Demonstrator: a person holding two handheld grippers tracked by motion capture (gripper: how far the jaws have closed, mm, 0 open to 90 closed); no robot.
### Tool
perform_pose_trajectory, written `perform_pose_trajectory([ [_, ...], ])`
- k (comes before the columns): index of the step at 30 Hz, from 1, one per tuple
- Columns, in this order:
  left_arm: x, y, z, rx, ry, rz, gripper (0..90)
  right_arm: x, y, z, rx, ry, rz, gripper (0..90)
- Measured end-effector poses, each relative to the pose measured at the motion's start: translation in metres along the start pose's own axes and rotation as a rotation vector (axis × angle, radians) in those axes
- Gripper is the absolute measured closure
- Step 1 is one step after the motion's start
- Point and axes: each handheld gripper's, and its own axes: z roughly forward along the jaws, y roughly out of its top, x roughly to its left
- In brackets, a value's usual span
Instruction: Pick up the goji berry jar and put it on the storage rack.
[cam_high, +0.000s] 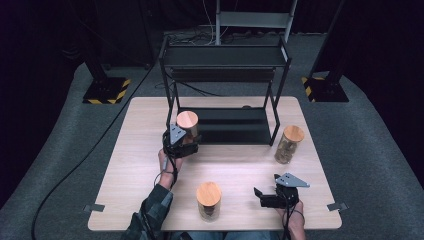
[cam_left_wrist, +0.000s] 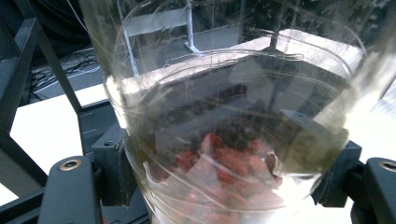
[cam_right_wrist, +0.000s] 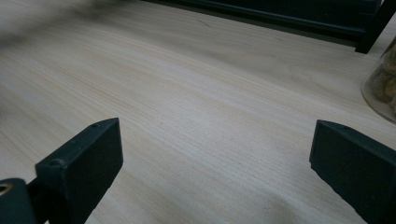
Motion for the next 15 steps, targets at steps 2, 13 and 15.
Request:
perform_pose_trajectory([
  [2, 0.0001, -0.0004, 0.0017, 0.004, 0.001, 0.001, 25.0, -0.0001, 0.0, 0.0, 0.0, 0.001, 0.0, 2.1],
  [13, 0.0031, 0.0019, 0.0092, 0.008, 0.007, 0.005, 25.0, -0.0001, 0.0001, 0.0001, 0.001, 0.001, 0.001, 2.1],
  [15, 0.0036, 0.0025, 0.0109, 0.009, 0.009, 0.004, 25.0, -0.0001, 0.0001, 0.0001, 0.001, 0.0, 0.002, 2.1],
])
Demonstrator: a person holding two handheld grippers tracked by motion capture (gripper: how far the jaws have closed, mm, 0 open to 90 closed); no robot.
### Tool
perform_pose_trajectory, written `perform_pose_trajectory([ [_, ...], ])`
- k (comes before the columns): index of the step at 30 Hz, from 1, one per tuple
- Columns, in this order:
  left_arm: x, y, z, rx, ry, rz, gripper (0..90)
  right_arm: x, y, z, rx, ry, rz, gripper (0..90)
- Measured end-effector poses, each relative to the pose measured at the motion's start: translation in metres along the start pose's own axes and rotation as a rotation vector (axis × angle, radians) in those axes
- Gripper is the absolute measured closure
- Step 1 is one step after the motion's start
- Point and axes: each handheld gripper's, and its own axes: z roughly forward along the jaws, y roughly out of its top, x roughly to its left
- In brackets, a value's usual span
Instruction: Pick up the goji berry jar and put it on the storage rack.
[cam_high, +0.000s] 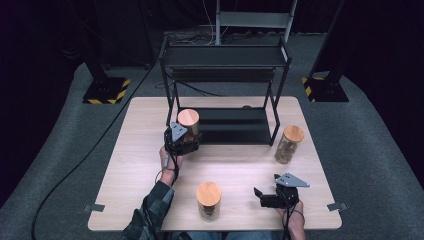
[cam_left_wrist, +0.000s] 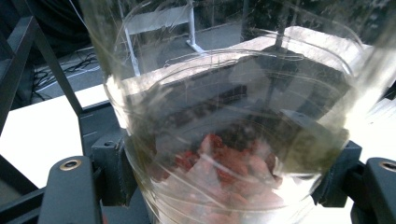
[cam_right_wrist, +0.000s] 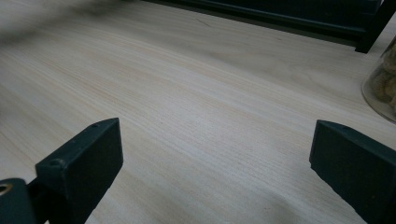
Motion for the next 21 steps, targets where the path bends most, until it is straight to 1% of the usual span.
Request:
perform_pose_trajectory([
  [6, 0.002, 0.001, 0.003, -0.001, 0.003, -0.01, 25.0, 0.0, 0.0, 0.0, 0.004, 0.001, 0.0, 2.1],
  [21, 0.004, 0.001, 0.012, 0.009, 0.011, -0.01, 25.0, 0.0, 0.0, 0.001, 0.006, 0.001, 0.001, 2.1],
])
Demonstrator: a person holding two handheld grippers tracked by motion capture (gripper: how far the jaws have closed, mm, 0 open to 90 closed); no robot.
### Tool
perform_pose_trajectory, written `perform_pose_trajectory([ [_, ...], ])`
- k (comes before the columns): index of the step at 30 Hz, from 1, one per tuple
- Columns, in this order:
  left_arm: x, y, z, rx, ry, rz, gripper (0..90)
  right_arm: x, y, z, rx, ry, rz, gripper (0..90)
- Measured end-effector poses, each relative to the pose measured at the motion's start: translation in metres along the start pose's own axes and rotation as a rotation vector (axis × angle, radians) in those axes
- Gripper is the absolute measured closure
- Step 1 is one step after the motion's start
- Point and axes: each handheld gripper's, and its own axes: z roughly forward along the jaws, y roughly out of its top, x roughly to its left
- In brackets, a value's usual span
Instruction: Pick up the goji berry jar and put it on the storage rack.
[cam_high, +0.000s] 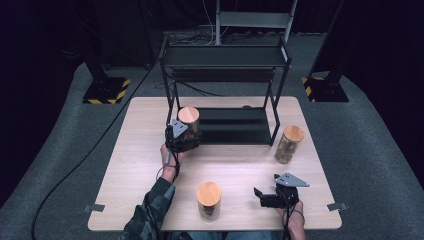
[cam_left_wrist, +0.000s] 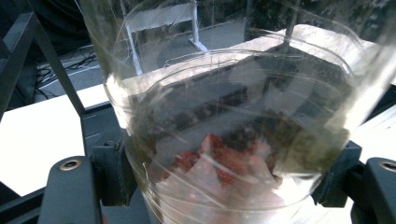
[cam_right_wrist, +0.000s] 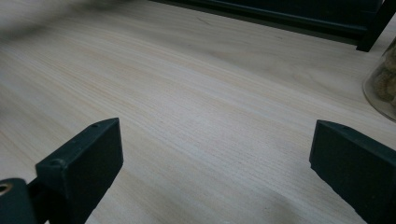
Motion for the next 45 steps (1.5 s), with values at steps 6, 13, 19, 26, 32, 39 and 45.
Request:
perform_pose_trajectory([
  [6, 0.001, 0.001, 0.004, 0.002, 0.003, 0.004, 25.0, 0.0, 0.0, 0.0, 0.0, 0.0, 0.0, 2.2],
  [13, 0.001, 0.001, 0.008, 0.004, 0.006, 0.006, 25.0, 0.0, 0.0, 0.0, 0.0, -0.002, -0.001, 2.2],
  [19, 0.002, 0.001, 0.012, 0.005, 0.009, 0.003, 25.0, 0.0, 0.0, 0.0, -0.002, -0.002, 0.0, 2.2],
  [26, 0.002, 0.002, 0.016, 0.005, 0.015, -0.002, 25.0, 0.0, 0.0, 0.0, -0.001, -0.001, 0.0, 2.2],
  [32, 0.002, 0.002, 0.02, 0.009, 0.017, 0.0, 25.0, 0.0, 0.0, 0.0, -0.002, -0.002, -0.001, 2.2],
  [39, 0.003, 0.003, 0.024, 0.009, 0.02, -0.005, 25.0, 0.0, 0.0, 0.0, -0.002, -0.002, -0.001, 2.3],
  [45, 0.003, 0.003, 0.029, 0.01, 0.024, -0.006, 25.0, 0.0, 0.0, 0.0, -0.003, -0.003, -0.001, 2.3],
])
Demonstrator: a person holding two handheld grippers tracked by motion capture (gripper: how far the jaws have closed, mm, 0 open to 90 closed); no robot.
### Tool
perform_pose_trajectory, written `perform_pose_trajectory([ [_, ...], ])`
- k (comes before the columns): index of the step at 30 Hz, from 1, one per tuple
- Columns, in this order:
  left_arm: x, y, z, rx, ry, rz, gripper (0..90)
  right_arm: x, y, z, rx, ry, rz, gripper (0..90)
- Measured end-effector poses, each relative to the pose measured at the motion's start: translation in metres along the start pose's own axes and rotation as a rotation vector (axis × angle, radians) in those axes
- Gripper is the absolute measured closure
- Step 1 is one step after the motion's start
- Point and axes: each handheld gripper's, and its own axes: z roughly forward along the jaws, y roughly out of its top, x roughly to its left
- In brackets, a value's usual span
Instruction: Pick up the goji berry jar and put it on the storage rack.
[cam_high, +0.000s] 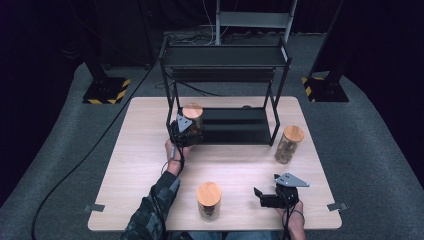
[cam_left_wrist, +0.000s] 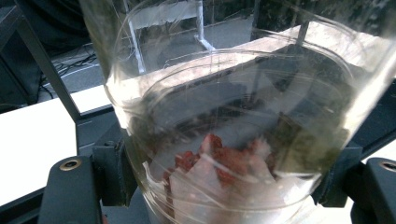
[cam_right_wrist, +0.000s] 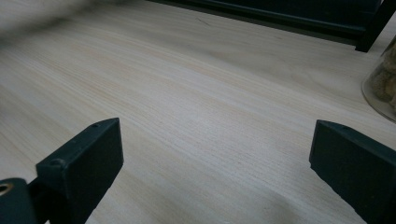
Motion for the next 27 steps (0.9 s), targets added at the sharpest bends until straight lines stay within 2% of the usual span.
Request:
perform_pose_trajectory([
  [13, 0.002, -0.001, 0.009, 0.007, 0.015, 0.007, 25.0, 0.0, 0.0, 0.0, 0.0, 0.0, 0.0, 2.3],
  [20, 0.004, -0.002, 0.014, 0.0, 0.029, -0.006, 25.0, 0.0, 0.0, 0.0, -0.001, 0.0, -0.001, 2.3],
  [27, 0.006, -0.005, 0.019, 0.015, 0.04, -0.012, 25.0, 0.0, 0.0, 0.0, -0.001, 0.002, 0.002, 2.5],
])
